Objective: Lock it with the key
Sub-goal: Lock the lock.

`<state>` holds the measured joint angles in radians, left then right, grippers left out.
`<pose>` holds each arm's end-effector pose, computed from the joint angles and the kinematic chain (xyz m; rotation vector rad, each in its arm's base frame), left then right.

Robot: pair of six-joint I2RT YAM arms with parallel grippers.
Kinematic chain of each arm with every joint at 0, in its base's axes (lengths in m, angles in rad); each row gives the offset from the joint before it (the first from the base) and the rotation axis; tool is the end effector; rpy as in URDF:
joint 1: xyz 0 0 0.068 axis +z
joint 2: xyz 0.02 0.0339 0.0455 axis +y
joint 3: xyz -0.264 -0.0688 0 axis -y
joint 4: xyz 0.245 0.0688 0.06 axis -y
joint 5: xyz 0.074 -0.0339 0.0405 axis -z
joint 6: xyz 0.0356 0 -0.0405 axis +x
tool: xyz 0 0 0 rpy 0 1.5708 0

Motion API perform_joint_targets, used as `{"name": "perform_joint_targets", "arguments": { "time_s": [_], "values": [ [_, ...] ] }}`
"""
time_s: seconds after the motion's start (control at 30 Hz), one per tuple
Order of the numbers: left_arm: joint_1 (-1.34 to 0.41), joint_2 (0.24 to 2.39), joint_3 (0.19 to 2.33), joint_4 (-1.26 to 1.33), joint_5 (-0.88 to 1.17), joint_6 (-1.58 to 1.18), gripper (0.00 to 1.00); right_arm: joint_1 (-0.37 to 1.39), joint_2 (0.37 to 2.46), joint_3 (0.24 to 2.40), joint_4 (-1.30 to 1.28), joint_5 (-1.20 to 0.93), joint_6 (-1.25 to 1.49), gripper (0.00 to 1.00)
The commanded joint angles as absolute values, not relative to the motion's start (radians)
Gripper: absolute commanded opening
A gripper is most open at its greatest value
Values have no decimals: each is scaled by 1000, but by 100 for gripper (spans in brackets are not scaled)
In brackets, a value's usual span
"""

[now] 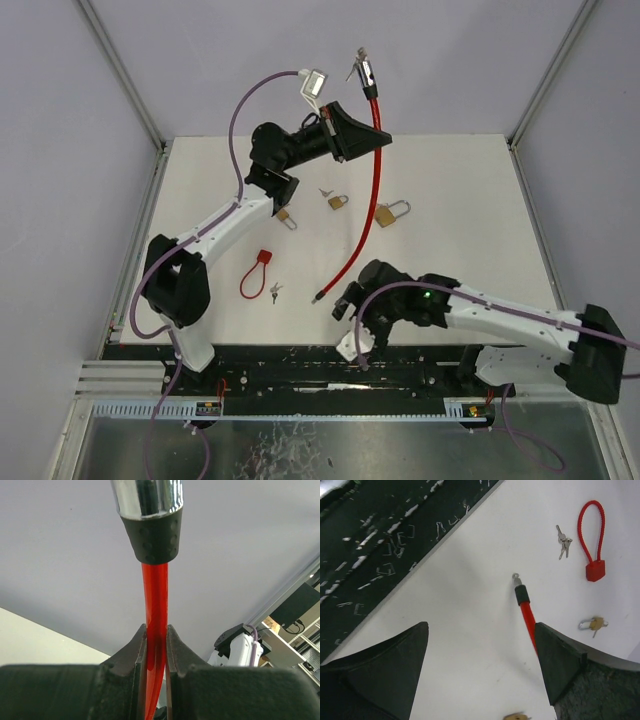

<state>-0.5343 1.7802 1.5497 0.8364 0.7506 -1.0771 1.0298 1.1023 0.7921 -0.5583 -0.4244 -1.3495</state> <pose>0.3399 -0.2293 0.4311 0.4878 1.2445 -1.7626 0.1013 0.1971 0.2502 -2.2622 0.7057 0.3647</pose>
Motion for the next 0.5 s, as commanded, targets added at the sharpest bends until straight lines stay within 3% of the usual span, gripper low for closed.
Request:
{"name": "perform_joint_targets", "arguments": {
  "time_s": [0.0, 0.2, 0.47],
  "values": [
    [-509, 1776, 1618, 844, 739, -1098, 0, 1156, 1261, 837, -305, -130, -1451, 91],
    [-480, 1764, 1600, 825, 778, -1121, 0, 1242, 1480, 755, 100, 188, -1657, 89],
    [-464, 1755, 1600, 846, 814, -1151, 0, 1242, 1550, 655, 331, 325, -1785, 82]
  ]
}}
